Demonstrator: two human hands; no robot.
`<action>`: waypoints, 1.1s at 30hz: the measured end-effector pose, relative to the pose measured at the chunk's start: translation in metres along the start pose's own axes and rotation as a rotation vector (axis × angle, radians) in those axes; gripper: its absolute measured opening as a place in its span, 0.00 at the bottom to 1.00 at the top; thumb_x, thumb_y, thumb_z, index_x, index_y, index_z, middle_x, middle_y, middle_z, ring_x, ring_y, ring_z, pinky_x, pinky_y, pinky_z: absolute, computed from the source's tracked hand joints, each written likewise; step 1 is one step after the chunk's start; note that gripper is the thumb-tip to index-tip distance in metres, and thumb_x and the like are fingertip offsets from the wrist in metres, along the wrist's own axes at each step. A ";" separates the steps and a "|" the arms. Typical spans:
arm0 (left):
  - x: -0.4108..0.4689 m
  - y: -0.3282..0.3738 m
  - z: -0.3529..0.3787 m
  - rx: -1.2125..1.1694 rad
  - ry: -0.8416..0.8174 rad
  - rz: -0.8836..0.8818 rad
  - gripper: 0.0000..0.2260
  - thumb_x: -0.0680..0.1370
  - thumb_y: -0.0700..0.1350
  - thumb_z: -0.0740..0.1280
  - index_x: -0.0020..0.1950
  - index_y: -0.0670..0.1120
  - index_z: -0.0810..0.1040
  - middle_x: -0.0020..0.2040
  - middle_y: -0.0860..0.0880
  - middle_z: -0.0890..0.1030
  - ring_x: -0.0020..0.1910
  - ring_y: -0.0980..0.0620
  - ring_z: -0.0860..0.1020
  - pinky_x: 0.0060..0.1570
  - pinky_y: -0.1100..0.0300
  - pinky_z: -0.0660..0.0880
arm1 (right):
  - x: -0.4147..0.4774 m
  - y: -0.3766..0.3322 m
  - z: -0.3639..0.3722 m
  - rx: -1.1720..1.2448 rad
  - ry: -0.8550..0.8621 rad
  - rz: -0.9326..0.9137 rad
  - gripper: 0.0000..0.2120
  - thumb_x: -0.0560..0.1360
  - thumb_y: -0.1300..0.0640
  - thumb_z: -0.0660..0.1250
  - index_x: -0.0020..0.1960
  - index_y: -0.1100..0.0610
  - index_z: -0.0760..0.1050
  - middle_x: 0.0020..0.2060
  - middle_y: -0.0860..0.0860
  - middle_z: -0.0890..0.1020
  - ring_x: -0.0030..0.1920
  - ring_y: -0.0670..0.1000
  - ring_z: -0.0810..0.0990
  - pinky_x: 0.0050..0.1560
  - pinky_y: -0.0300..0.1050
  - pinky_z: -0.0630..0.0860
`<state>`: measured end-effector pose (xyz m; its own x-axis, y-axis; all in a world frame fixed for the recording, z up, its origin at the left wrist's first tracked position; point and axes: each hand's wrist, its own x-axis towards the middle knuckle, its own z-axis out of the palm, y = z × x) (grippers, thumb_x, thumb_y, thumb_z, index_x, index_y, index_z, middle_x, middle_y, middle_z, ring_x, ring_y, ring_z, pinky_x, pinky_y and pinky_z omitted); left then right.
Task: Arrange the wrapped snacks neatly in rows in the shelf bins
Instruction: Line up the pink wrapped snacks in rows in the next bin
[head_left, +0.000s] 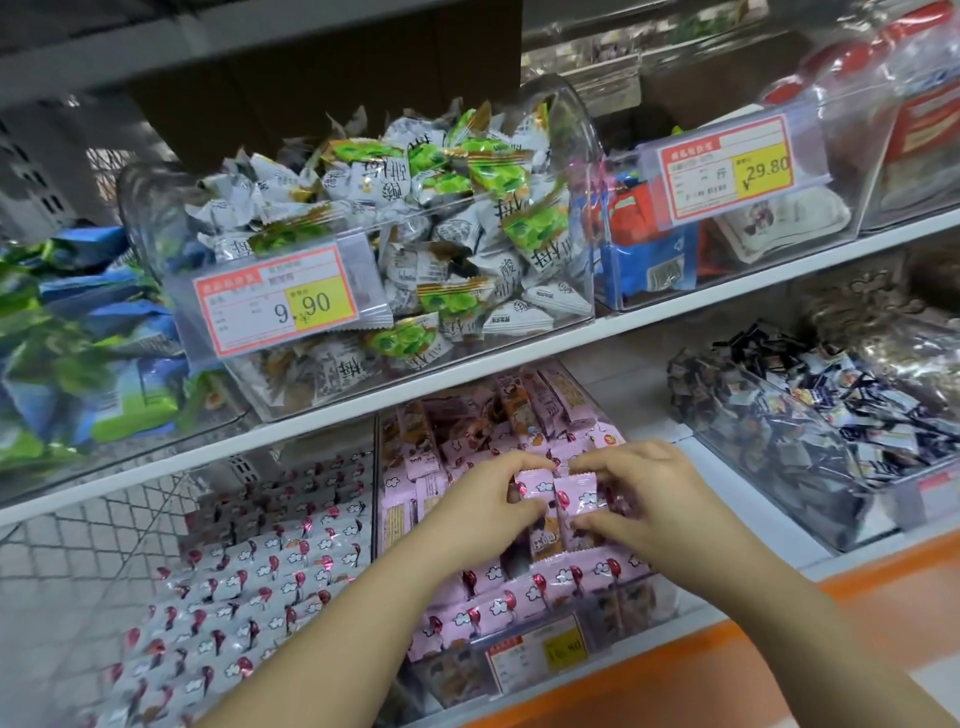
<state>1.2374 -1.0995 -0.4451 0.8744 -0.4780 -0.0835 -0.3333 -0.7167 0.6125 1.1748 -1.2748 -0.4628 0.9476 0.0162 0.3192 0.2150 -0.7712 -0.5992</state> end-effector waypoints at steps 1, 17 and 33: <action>0.001 -0.001 0.001 0.000 -0.020 -0.018 0.14 0.79 0.48 0.65 0.63 0.61 0.72 0.40 0.48 0.75 0.29 0.56 0.67 0.32 0.61 0.65 | 0.000 0.003 -0.003 0.017 -0.002 0.012 0.25 0.67 0.43 0.73 0.63 0.42 0.73 0.50 0.40 0.74 0.60 0.46 0.70 0.63 0.43 0.67; 0.017 0.008 0.019 0.022 -0.155 -0.049 0.16 0.80 0.44 0.63 0.67 0.53 0.70 0.73 0.53 0.66 0.57 0.54 0.75 0.52 0.66 0.70 | -0.007 0.020 -0.021 0.021 0.105 0.233 0.14 0.68 0.52 0.71 0.53 0.48 0.78 0.42 0.42 0.79 0.36 0.47 0.79 0.38 0.39 0.73; 0.015 0.002 0.006 0.342 -0.293 0.156 0.09 0.78 0.48 0.66 0.57 0.57 0.75 0.63 0.54 0.72 0.55 0.57 0.70 0.55 0.62 0.67 | -0.006 0.015 -0.023 0.576 0.272 0.279 0.15 0.69 0.65 0.70 0.47 0.46 0.75 0.40 0.45 0.80 0.35 0.49 0.82 0.33 0.35 0.75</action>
<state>1.2473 -1.1111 -0.4503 0.6848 -0.6809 -0.2597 -0.5927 -0.7277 0.3453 1.1670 -1.3011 -0.4570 0.9089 -0.3518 0.2240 0.1344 -0.2616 -0.9558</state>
